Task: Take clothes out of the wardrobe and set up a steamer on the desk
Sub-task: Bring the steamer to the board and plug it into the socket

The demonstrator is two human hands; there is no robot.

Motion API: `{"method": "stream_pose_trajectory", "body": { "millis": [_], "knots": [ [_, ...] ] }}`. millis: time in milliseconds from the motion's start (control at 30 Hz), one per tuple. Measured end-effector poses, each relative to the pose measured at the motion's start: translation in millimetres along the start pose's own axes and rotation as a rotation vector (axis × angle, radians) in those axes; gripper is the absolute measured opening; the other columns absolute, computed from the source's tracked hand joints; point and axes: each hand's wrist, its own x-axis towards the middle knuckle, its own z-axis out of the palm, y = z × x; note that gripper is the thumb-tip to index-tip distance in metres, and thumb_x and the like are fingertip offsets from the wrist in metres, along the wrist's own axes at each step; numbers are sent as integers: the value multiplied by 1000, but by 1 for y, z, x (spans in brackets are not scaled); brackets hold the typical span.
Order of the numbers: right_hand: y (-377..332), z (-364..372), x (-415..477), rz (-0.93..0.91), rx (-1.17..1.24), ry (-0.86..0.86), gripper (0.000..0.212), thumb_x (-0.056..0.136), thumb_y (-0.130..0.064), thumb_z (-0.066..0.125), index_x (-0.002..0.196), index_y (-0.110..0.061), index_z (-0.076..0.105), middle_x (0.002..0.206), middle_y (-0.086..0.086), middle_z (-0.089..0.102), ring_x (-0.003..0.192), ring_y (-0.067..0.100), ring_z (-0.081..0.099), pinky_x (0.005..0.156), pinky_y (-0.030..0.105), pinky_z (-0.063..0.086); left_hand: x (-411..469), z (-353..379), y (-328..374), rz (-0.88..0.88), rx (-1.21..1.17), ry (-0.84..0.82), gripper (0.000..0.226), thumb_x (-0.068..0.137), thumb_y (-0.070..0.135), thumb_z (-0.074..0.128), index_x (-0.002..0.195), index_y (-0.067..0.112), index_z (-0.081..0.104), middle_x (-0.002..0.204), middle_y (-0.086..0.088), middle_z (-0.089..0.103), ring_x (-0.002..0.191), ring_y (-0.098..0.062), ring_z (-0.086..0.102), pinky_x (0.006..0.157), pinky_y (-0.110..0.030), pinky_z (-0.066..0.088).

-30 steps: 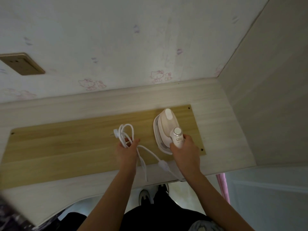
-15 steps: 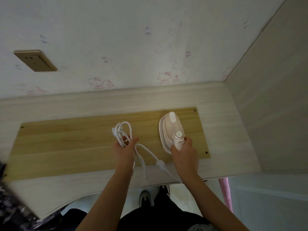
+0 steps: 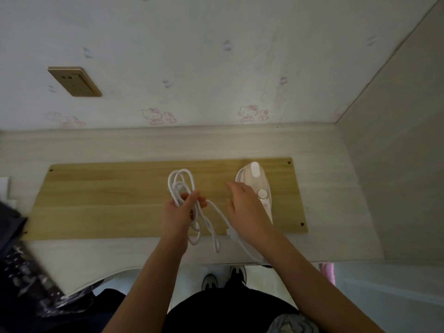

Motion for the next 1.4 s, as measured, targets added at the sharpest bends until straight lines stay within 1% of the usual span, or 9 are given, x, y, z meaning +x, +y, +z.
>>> {"method": "stream_pose_trajectory", "body": {
  "millis": [167,267,367,500,633,767,1033,1200,1400],
  "knots": [
    [-8,15,21,76,225,-335,38,97,-22,49,134,-13,46,114,9,64,101,22,62,91,38,49,-7,-10,8,41,20,-5,22,87,29,66,83,8,73,86,-10,75,89,-26,70,79,-39,53],
    [-5,15,25,34,216,-266,16,97,-24,50,104,-15,61,84,1,64,76,16,59,73,34,48,-10,-18,10,100,76,52,22,89,32,63,82,15,76,91,-4,74,94,-19,65,74,-30,48],
    [1,13,29,43,234,-157,18,98,-26,47,85,-18,56,64,-6,49,60,14,48,64,36,48,-11,-29,16,104,-15,70,25,94,27,58,77,21,76,96,-5,74,98,-19,64,85,-35,48],
    [14,12,36,157,233,-64,25,99,-15,38,116,-26,54,83,13,61,69,32,62,64,51,57,-7,-50,28,154,-211,116,17,96,14,53,94,14,69,100,-11,73,98,-23,68,85,-38,51],
    [15,9,43,210,181,-75,50,91,4,37,129,-27,48,92,17,64,72,31,64,60,38,55,2,-72,39,177,-265,186,14,95,11,54,103,7,65,94,-7,73,87,-20,71,68,-32,56],
    [11,16,48,202,-8,-68,44,89,6,39,127,-13,52,110,16,63,95,32,61,71,37,51,8,-94,47,210,-305,197,17,96,10,52,112,7,59,108,-10,71,93,-25,71,66,-30,58],
    [0,30,58,296,-344,-235,24,95,-4,43,114,-11,55,109,11,64,96,29,63,69,33,47,27,-132,58,254,-323,271,21,97,11,51,116,7,58,104,-10,71,83,-17,69,75,-32,56],
    [-47,45,73,71,-398,-374,26,94,-6,46,116,-8,59,116,13,63,105,29,60,83,33,47,46,-145,66,215,-288,159,16,97,13,51,95,13,67,90,-2,74,82,-21,70,71,-35,57],
    [-121,84,83,-152,20,-445,29,92,-24,55,118,-15,64,117,7,66,106,20,61,94,33,47,65,-150,76,157,-275,-42,17,98,8,47,95,8,64,86,-9,73,79,-24,72,65,-35,57]
  ]
}}
